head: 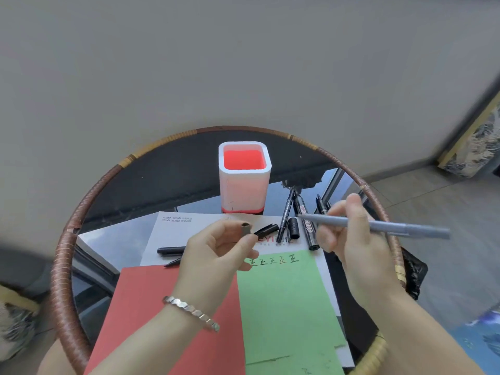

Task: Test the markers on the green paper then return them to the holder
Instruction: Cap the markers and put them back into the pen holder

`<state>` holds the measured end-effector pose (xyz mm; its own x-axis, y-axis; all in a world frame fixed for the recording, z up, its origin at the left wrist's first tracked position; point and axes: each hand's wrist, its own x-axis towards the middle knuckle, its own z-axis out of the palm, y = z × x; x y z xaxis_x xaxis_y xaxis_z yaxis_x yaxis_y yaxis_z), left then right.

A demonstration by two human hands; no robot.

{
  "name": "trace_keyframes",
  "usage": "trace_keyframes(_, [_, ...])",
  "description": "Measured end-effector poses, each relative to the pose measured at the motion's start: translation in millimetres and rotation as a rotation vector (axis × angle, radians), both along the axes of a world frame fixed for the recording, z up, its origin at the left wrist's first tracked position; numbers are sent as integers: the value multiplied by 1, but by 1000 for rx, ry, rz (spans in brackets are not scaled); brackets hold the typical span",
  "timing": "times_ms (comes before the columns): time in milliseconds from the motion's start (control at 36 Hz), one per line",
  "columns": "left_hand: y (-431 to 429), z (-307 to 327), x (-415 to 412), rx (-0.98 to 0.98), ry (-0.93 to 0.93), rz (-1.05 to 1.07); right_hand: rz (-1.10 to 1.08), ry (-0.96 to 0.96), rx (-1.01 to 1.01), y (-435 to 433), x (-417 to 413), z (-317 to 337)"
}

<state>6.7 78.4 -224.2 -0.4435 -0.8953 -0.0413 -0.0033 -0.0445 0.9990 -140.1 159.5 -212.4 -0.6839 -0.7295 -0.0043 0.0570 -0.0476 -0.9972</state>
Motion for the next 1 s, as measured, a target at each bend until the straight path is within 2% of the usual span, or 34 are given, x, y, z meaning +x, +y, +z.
trace_keyframes(83, [1, -1, 5, -55, -40, -14, -22, 55, -54, 2, 4, 4])
trace_keyframes(333, [6, 0, 9, -118, -55, -76, 126, 87, -137, 5, 12, 0])
trace_keyframes(528, [6, 0, 9, -166, -60, -105, 129, 105, -109, 5, 14, 3])
trace_keyframes(750, [3, 0, 10, -351, -166, -250, 251, 70, -36, 7, 13, 1])
trace_keyframes(917, [2, -1, 7, -362, -77, -272, 183, 29, -48, 5, 13, 1])
trace_keyframes(1000, [2, 0, 6, -433, -50, -268, 167, 33, -91, 5, 15, 2])
